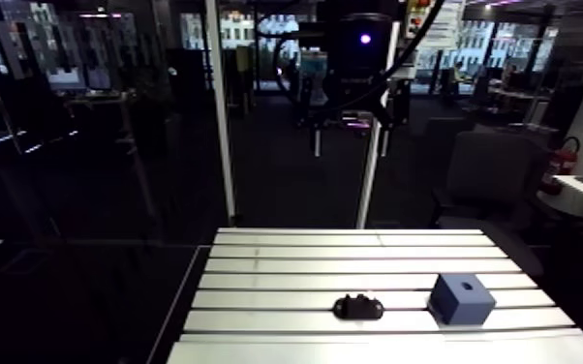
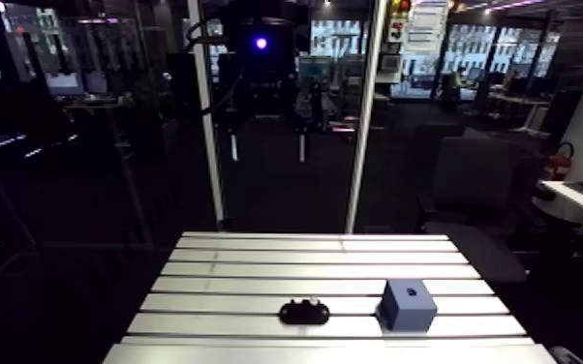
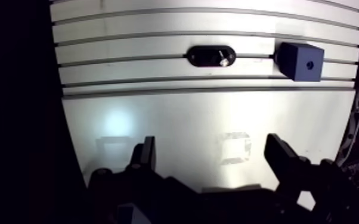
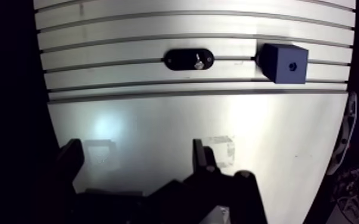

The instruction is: Pick up the M10 bolt and insert it into the hex recess until seated.

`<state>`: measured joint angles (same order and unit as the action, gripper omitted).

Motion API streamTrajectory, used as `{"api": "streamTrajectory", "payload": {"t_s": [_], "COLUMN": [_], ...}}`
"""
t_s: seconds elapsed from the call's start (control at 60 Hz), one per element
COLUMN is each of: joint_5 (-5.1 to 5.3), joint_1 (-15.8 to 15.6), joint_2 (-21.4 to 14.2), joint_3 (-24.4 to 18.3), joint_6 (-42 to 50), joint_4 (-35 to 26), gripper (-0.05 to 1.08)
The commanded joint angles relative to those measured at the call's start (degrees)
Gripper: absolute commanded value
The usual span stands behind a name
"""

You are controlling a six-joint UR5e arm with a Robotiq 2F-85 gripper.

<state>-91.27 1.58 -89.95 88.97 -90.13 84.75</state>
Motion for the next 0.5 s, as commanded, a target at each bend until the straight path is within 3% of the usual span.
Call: {"api": "streamTrajectory", "payload": {"t_s": [0.017,0.5], "joint_5": [0.0,0.0], "joint_1": [0.44,0.6], "joint_2": [-0.97,-0.89], "joint_3": [5.12,5.55], "joint_6": [-1.23,-1.31], "joint_4": [2.39,2.55], "gripper": [0.01,0.01]}}
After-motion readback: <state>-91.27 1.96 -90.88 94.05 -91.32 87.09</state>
